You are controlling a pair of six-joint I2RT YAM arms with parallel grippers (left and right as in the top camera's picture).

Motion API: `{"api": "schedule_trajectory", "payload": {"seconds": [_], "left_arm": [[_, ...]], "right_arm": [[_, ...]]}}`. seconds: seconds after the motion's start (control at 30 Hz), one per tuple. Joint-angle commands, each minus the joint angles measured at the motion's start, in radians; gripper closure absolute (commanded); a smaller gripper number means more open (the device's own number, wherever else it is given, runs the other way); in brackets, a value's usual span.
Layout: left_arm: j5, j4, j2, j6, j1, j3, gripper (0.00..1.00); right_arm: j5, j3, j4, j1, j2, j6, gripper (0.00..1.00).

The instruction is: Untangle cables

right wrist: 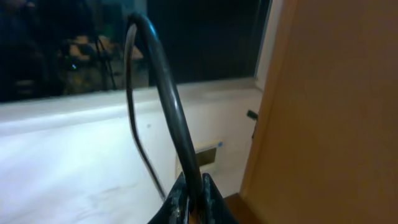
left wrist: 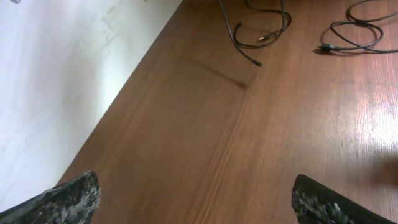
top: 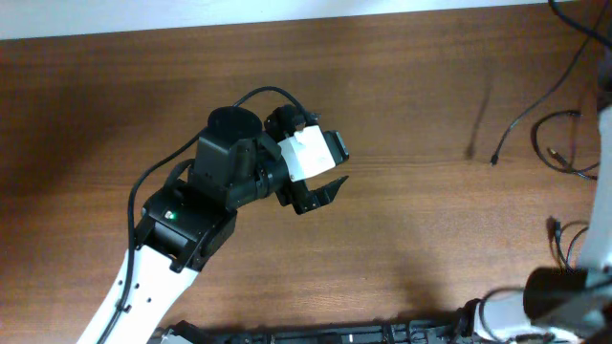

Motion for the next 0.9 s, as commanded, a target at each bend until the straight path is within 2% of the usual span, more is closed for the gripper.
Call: {"api": "schedule_trajectory", "payload": {"seconds": [0.0, 0.03, 0.1, 0.23, 0.37, 0.4, 0.5, 0.63, 0.8, 0.87], "left_arm": [[-0.007, 0.001, -0.016, 0.005, -0.002, 0.005, 0.01], [-0.007, 0.001, -0.016, 0.005, -0.002, 0.005, 0.01], [-0.007, 0.001, -0.016, 0.005, -0.002, 0.005, 0.01], [-0.007, 0.001, -0.016, 0.005, -0.002, 0.005, 0.01], [-0.007, 0.001, -0.016, 0.005, -0.002, 0.005, 0.01], [-0.007, 0.001, -0.016, 0.005, -0.002, 0.005, 0.01], [-0.007, 0.001, -0.016, 0.005, -0.002, 0.005, 0.01], [-0.007, 0.001, -0.016, 0.005, -0.002, 0.005, 0.01], [-0.007, 0.001, -0.016, 0.005, -0.002, 0.005, 0.01], [-0.007, 0.001, -0.016, 0.005, -0.002, 0.005, 0.01]], "right_arm": [[0.047, 0.009, 0.096, -0.01, 0.083, 0.129, 0.96], [0.047, 0.009, 0.11, -0.012, 0.096, 0.162, 0.96], [0.043, 0.009, 0.176, -0.032, 0.146, 0.32, 0.96], [0.039, 0.009, 0.309, -0.1, 0.204, 0.491, 0.96], [-0.022, 0.009, 0.267, -0.161, 0.21, 0.509, 0.96], [-0.022, 0.009, 0.173, -0.18, 0.225, 0.413, 0.96], [-0.026, 0.009, 0.062, -0.18, 0.296, 0.255, 0.96], [-0.04, 0.009, -0.033, -0.179, 0.449, 0.195, 0.96], [-0.225, 0.008, -0.06, -0.172, 0.509, 0.0, 0.96], [-0.247, 0.008, -0.106, -0.159, 0.512, -0.139, 0.96]]}}
